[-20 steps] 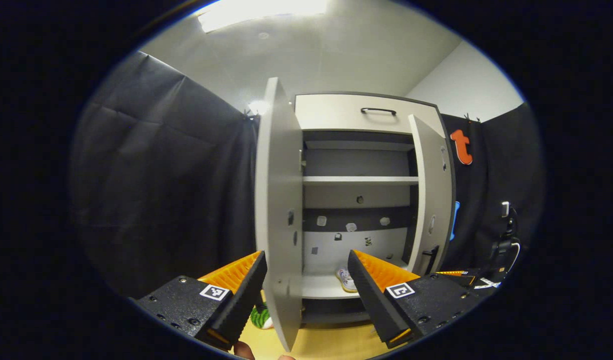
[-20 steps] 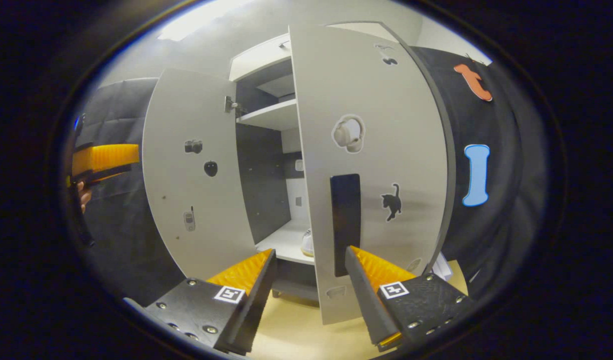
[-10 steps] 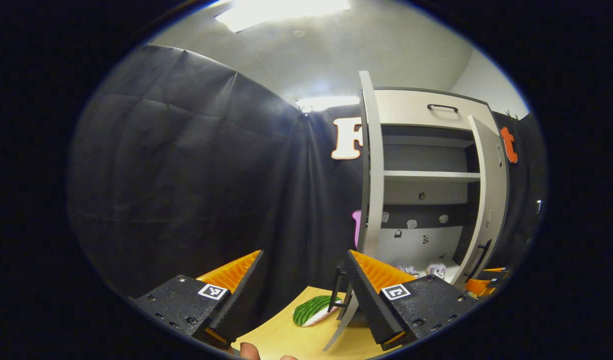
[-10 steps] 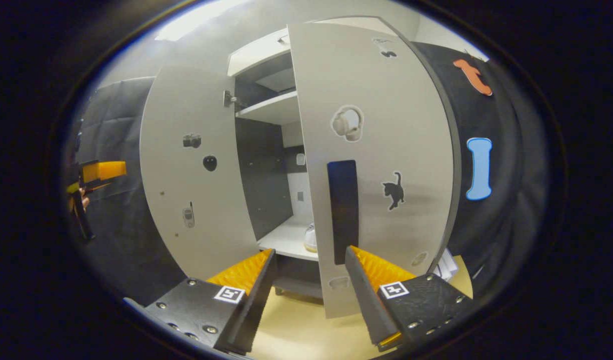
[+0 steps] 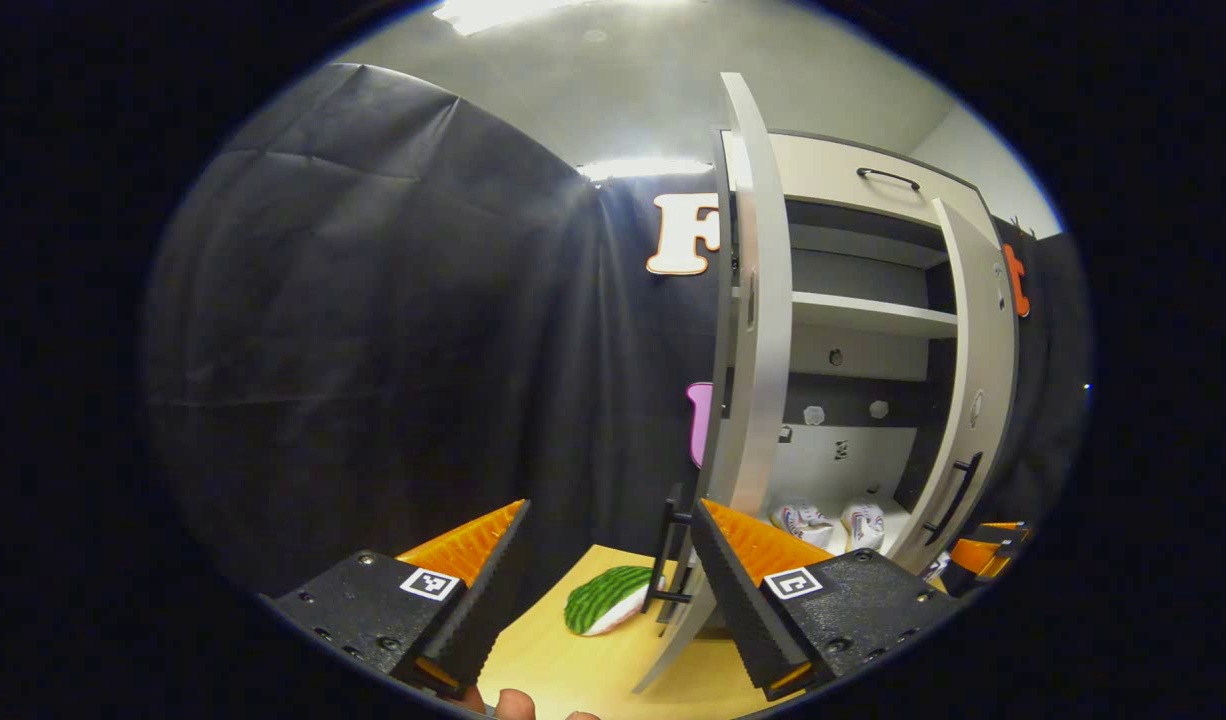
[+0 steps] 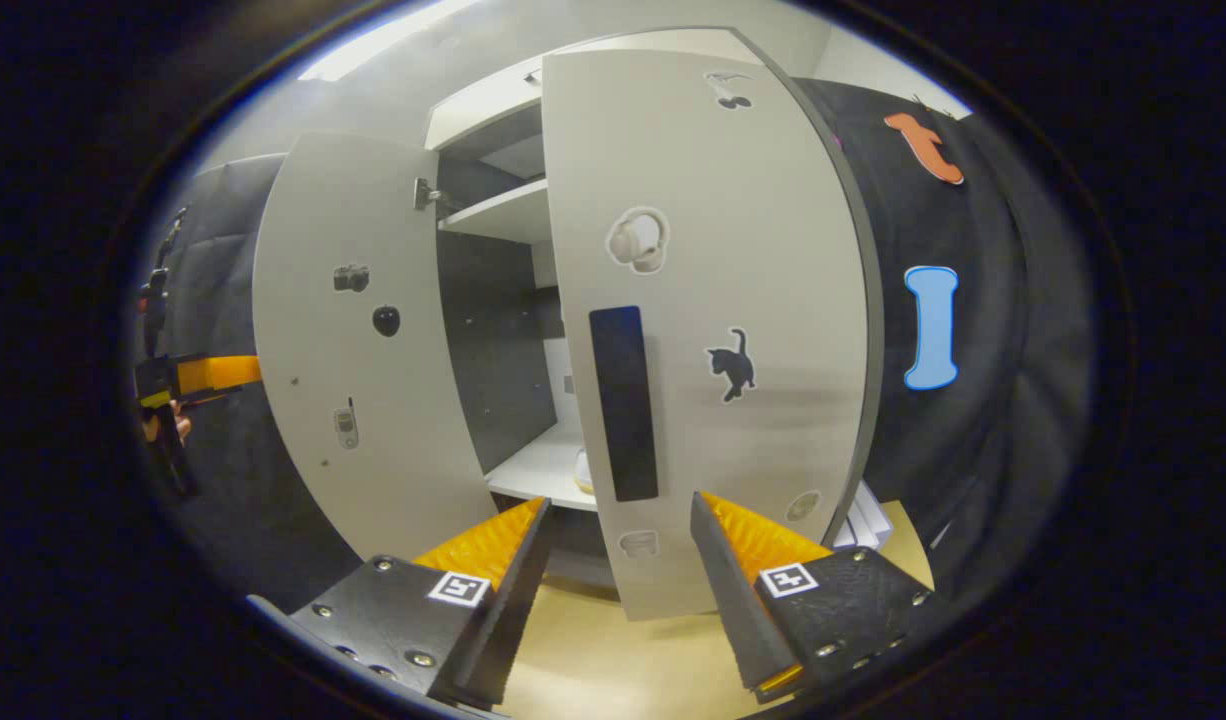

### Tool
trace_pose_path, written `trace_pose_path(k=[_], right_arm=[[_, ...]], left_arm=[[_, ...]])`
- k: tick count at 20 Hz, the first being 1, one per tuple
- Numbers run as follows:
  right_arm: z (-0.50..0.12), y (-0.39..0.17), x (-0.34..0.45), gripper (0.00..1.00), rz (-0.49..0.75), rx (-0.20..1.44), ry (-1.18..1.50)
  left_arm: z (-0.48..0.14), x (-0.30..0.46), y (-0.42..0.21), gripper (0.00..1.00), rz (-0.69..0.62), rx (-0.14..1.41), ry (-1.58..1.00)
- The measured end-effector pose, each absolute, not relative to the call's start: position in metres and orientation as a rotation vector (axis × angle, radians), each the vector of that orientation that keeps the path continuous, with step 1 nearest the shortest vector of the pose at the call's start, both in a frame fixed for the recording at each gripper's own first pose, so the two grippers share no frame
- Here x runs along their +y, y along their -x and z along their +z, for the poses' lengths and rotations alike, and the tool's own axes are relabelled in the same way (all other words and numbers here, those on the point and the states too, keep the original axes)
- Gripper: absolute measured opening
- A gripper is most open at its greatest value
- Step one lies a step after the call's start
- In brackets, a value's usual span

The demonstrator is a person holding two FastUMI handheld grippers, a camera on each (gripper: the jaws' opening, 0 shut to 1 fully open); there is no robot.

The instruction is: Grab one shoe with the right hand and put it into the shoe cabinet, grab the other shoe with the left hand and put it into the shoe cabinet; then close the right door with the right hand and the left door with the left hand.

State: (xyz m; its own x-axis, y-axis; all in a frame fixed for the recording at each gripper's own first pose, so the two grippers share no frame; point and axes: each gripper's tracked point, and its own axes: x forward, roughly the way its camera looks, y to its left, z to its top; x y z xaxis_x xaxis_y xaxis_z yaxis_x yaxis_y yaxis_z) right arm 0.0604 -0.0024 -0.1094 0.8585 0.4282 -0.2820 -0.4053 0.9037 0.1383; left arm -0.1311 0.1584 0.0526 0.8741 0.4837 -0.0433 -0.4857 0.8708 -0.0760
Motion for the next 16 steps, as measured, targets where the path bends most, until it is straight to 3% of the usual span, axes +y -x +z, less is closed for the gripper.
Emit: trace_pose_path(k=[3, 4, 6, 7, 8, 9, 10, 16], right_arm=[[-0.116, -0.060, -0.006, 0.83, 0.431, 0.327, -0.082], [-0.118, -0.061, -0.006, 0.83, 0.432, 0.332, -0.085], [-0.118, -0.062, -0.006, 0.83, 0.434, 0.332, -0.095], [-0.118, -0.063, -0.006, 0.75, 0.434, 0.330, -0.099], [-0.117, -0.063, -0.006, 0.75, 0.436, 0.327, -0.101], [-0.117, -0.063, -0.007, 0.75, 0.437, 0.324, -0.101], [-0.117, -0.064, -0.008, 0.75, 0.436, 0.323, -0.100], [-0.120, -0.061, -0.010, 0.75, 0.432, 0.328, -0.122]], left_arm=[[0.050, 0.159, 0.128, 0.92, 0.487, 0.013, 0.124], [0.051, 0.158, 0.126, 0.95, 0.478, 0.012, 0.122], [0.051, 0.158, 0.126, 0.90, 0.469, 0.014, 0.084], [0.052, 0.158, 0.126, 0.90, 0.469, 0.019, 0.062], [0.053, 0.157, 0.127, 0.95, 0.469, 0.019, 0.045], [0.055, 0.155, 0.125, 0.89, 0.460, 0.019, 0.040], [0.056, 0.152, 0.124, 0.94, 0.444, 0.019, 0.052], [0.049, 0.124, 0.107, 0.93, 0.332, 0.012, 0.128]])
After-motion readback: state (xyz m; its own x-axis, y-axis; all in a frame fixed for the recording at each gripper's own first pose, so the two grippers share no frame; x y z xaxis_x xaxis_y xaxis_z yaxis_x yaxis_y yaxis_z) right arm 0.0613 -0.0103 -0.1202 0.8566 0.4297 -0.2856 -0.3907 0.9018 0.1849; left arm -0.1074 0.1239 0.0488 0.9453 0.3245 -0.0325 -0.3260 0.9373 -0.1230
